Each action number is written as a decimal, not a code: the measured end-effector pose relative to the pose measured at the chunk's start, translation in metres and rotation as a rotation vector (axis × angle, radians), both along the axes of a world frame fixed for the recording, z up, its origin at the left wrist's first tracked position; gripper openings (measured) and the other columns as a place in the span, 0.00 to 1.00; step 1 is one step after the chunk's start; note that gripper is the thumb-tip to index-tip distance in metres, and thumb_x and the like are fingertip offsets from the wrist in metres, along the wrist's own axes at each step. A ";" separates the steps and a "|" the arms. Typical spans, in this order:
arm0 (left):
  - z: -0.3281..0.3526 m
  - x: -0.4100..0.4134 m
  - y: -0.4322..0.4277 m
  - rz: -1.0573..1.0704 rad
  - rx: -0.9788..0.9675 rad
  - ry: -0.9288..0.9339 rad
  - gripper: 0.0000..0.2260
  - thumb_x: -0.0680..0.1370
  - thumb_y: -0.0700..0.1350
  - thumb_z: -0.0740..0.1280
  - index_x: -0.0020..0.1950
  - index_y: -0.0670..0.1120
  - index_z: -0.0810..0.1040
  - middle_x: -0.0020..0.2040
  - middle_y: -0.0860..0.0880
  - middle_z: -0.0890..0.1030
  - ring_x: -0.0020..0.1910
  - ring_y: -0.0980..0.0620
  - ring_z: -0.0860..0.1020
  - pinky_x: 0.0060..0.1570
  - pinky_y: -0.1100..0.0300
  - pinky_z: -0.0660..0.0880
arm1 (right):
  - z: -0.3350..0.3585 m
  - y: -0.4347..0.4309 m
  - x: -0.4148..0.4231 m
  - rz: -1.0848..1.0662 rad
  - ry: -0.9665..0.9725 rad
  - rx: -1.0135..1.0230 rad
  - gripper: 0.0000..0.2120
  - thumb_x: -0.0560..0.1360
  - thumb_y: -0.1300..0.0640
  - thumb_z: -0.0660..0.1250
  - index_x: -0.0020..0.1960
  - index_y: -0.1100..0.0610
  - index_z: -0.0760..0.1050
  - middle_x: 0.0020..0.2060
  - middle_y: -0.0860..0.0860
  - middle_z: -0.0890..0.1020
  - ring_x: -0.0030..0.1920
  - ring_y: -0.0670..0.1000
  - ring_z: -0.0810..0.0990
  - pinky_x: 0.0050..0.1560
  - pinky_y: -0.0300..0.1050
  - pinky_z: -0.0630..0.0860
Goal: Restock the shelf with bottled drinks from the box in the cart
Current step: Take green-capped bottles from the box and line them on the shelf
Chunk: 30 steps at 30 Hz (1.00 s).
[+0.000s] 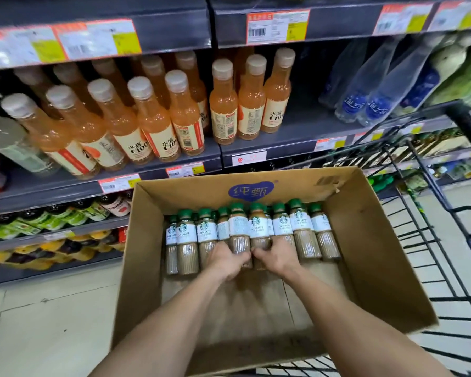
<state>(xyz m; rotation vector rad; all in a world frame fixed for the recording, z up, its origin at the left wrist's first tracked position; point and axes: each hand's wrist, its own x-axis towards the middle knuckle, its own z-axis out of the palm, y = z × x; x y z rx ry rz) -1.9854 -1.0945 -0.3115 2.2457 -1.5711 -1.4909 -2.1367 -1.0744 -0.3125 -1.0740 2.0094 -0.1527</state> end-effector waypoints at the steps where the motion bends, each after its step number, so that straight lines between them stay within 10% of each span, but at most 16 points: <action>1: 0.003 0.004 0.004 0.001 0.001 0.016 0.27 0.69 0.58 0.75 0.62 0.45 0.77 0.59 0.47 0.82 0.55 0.46 0.80 0.55 0.57 0.76 | 0.003 0.005 0.002 -0.024 -0.029 -0.012 0.20 0.73 0.44 0.72 0.54 0.59 0.75 0.44 0.54 0.83 0.50 0.58 0.82 0.49 0.47 0.77; 9: 0.052 0.040 0.038 0.110 -0.100 0.174 0.25 0.68 0.51 0.79 0.57 0.49 0.69 0.51 0.53 0.78 0.45 0.57 0.76 0.42 0.62 0.71 | 0.051 0.038 0.034 -0.106 -0.107 -0.159 0.20 0.71 0.48 0.73 0.58 0.55 0.75 0.44 0.49 0.84 0.46 0.53 0.83 0.44 0.41 0.75; 14: 0.107 0.074 0.045 0.134 -0.163 0.269 0.30 0.65 0.47 0.82 0.60 0.44 0.70 0.54 0.48 0.79 0.52 0.51 0.80 0.56 0.54 0.77 | 0.101 0.049 0.060 -0.102 -0.168 -0.307 0.16 0.68 0.47 0.74 0.52 0.50 0.75 0.44 0.46 0.84 0.45 0.47 0.82 0.48 0.44 0.78; 22: 0.204 0.125 0.034 0.066 -0.389 0.459 0.22 0.69 0.42 0.80 0.60 0.49 0.76 0.50 0.58 0.83 0.43 0.70 0.80 0.41 0.75 0.73 | 0.189 0.028 0.108 -0.063 -0.239 -0.515 0.19 0.71 0.48 0.74 0.58 0.50 0.74 0.46 0.42 0.83 0.45 0.41 0.81 0.44 0.38 0.76; 30: 0.270 0.186 0.015 0.044 -0.495 0.599 0.18 0.76 0.45 0.73 0.65 0.52 0.77 0.56 0.56 0.84 0.54 0.59 0.82 0.58 0.58 0.78 | 0.257 0.003 0.163 -0.021 -0.252 -0.661 0.20 0.72 0.46 0.74 0.61 0.48 0.75 0.48 0.40 0.83 0.45 0.37 0.80 0.37 0.29 0.72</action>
